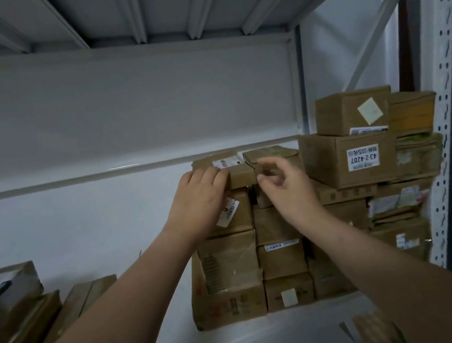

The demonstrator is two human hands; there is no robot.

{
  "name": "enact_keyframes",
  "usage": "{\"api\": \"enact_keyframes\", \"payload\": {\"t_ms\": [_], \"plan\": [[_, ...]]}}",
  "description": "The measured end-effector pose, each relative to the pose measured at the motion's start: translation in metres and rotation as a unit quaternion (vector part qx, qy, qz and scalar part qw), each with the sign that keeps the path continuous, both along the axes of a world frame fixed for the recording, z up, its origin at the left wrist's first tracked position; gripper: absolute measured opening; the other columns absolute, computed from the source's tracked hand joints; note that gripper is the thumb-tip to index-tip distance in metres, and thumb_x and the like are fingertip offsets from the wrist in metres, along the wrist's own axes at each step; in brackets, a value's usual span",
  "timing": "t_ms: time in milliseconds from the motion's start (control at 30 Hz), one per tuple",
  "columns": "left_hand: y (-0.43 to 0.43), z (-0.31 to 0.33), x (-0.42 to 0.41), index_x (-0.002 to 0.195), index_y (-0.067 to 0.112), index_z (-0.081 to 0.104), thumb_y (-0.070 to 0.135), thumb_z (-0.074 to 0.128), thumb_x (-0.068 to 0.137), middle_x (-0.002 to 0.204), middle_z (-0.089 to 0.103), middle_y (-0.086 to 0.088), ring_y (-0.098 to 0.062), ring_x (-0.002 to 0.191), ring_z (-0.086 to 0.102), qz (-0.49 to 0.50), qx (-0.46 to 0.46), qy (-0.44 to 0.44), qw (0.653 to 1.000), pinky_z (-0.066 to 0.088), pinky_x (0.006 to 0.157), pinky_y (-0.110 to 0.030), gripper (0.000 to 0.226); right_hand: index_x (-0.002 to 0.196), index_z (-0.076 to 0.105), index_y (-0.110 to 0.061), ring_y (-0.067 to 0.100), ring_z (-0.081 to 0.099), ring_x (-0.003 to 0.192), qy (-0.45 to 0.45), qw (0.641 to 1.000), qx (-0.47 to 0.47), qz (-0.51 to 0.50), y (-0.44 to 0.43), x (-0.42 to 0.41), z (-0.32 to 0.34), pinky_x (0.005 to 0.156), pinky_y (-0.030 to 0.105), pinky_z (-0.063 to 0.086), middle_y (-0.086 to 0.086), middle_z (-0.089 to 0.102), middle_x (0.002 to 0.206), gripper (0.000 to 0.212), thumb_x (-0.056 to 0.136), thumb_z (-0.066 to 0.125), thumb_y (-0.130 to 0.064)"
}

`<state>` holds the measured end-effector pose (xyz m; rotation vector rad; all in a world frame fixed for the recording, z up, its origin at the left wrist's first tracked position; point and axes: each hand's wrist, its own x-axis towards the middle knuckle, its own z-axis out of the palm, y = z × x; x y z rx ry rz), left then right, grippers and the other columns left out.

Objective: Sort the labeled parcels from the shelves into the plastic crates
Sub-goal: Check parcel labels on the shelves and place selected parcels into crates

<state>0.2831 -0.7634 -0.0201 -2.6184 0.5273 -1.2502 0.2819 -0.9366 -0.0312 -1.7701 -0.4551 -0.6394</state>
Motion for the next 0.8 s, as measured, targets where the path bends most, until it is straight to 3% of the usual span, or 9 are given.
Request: {"api": "enact_keyframes", "payload": {"t_ms": [100, 267, 333, 467, 567, 700, 800], "plan": [[0.015, -0.003, 0.004, 0.113, 0.008, 0.06, 0.011, 0.071, 0.076, 0.102, 0.066, -0.011, -0.031, 0.091, 0.064, -0.074, -0.004, -0.09, 0.993, 0.051, 0.079, -0.04, 0.038, 0.125, 0.056, -0.017, -0.023, 0.055, 0.076, -0.011, 0.999, 0.036, 0.023, 0.01, 0.0, 0.004, 0.064, 0.001, 0.044, -0.022, 0.056, 0.095, 0.028, 0.096, 0.054, -0.016], [0.063, -0.008, 0.001, 0.116, 0.009, 0.049, 0.007, 0.058, 0.085, 0.109, 0.061, -0.012, -0.029, 0.102, 0.051, -0.18, -0.029, -0.201, 0.963, 0.039, 0.089, -0.04, 0.033, 0.111, 0.055, -0.024, 0.0, 0.066, 0.091, 0.011, 0.977, 0.183, 0.109, 0.042, -0.006, 0.02, 0.08, 0.018, 0.055, -0.002, 0.063, 0.109, 0.014, 0.097, 0.053, -0.021], [0.086, -0.011, -0.003, 0.117, 0.009, 0.047, 0.003, 0.059, 0.085, 0.119, 0.054, -0.009, -0.028, 0.108, 0.051, -0.216, -0.014, -0.213, 0.953, 0.037, 0.096, -0.041, 0.034, 0.125, 0.047, -0.022, 0.01, 0.068, 0.097, 0.042, 0.964, 0.229, 0.126, 0.059, -0.005, 0.03, 0.084, 0.027, 0.057, 0.004, 0.063, 0.118, 0.031, 0.095, 0.057, -0.022], [0.129, -0.016, -0.01, 0.112, 0.009, 0.048, -0.004, 0.063, 0.082, 0.126, 0.05, -0.009, -0.026, 0.115, 0.052, -0.231, 0.01, -0.205, 0.951, 0.034, 0.108, -0.046, 0.036, 0.148, 0.023, -0.014, 0.014, 0.072, 0.076, 0.126, 0.906, 0.36, 0.186, 0.097, -0.003, 0.044, 0.071, 0.034, 0.06, 0.003, 0.071, 0.089, 0.069, 0.091, 0.061, -0.004], [0.155, -0.019, -0.017, 0.108, 0.009, 0.048, 0.01, 0.064, 0.082, 0.122, 0.058, -0.014, -0.028, 0.115, 0.053, -0.171, 0.023, -0.186, 0.967, 0.034, 0.108, -0.05, 0.03, 0.142, 0.033, -0.007, 0.021, 0.072, 0.086, 0.104, 0.893, 0.396, 0.185, 0.13, -0.005, 0.039, 0.061, 0.033, 0.059, 0.009, 0.071, 0.1, 0.059, 0.089, 0.056, 0.006], [0.175, -0.026, -0.025, 0.12, 0.013, 0.047, 0.052, 0.054, 0.083, 0.132, 0.047, -0.011, -0.03, 0.124, 0.044, -0.082, 0.007, -0.141, 0.987, 0.029, 0.108, -0.055, 0.054, 0.131, 0.035, -0.004, 0.027, 0.069, 0.096, 0.064, 0.861, 0.465, 0.198, 0.175, -0.018, 0.028, 0.066, 0.04, 0.06, 0.015, 0.067, 0.113, 0.05, 0.087, 0.055, 0.012], [0.192, -0.023, -0.03, 0.118, 0.014, 0.049, 0.042, 0.054, 0.088, 0.128, 0.051, -0.013, -0.034, 0.121, 0.044, -0.114, -0.025, -0.159, 0.98, 0.043, 0.1, -0.055, 0.041, 0.124, 0.036, -0.004, 0.028, 0.07, 0.094, 0.076, 0.835, 0.496, 0.227, 0.201, -0.027, 0.023, 0.072, 0.046, 0.06, 0.015, 0.067, 0.109, 0.047, 0.086, 0.052, 0.016]]}}
